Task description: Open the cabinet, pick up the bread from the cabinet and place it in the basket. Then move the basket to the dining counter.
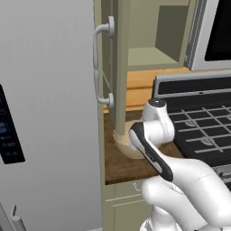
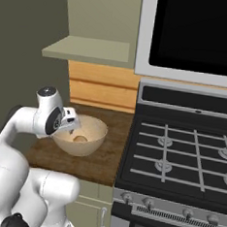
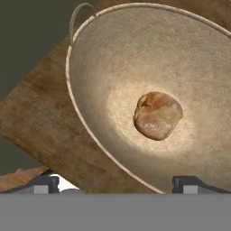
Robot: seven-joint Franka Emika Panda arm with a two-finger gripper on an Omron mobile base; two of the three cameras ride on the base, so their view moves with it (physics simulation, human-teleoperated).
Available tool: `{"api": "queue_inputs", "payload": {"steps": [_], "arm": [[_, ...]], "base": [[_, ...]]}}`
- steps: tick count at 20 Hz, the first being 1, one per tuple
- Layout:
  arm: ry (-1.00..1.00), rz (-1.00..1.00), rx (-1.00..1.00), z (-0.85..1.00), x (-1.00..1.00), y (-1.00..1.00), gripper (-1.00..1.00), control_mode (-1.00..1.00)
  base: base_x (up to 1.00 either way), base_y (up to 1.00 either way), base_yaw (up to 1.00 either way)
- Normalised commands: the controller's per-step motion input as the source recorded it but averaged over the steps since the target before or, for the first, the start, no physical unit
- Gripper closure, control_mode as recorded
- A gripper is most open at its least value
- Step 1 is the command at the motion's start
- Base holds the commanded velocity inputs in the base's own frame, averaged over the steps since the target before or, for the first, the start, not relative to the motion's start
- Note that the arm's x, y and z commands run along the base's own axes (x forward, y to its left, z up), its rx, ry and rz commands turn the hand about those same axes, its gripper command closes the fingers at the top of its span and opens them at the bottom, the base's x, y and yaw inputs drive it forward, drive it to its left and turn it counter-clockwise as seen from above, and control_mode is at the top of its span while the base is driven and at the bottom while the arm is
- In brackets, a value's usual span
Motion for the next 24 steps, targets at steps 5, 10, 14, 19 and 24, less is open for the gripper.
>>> {"api": "queue_inputs", "payload": {"steps": [5, 10, 14, 19, 24], "arm": [[0.00, 0.37, -0.19, 0.00, 0.01, 0.00, -1.00, -1.00], [0.02, 0.29, -0.04, -0.13, 0.39, 0.02, -1.00, -1.00], [0.12, 0.24, 0.00, -0.28, 0.37, 0.03, -1.00, -1.00], [0.12, 0.19, 0.00, -0.33, 0.27, 0.14, -1.00, -1.00], [0.08, 0.14, -0.02, -0.52, 0.01, 0.02, -1.00, -1.00]], "base": [[0.00, 0.00, 0.00], [0.00, 0.00, 0.00], [0.00, 0.00, 0.00], [0.00, 0.00, 0.00], [0.00, 0.00, 0.00]]}}
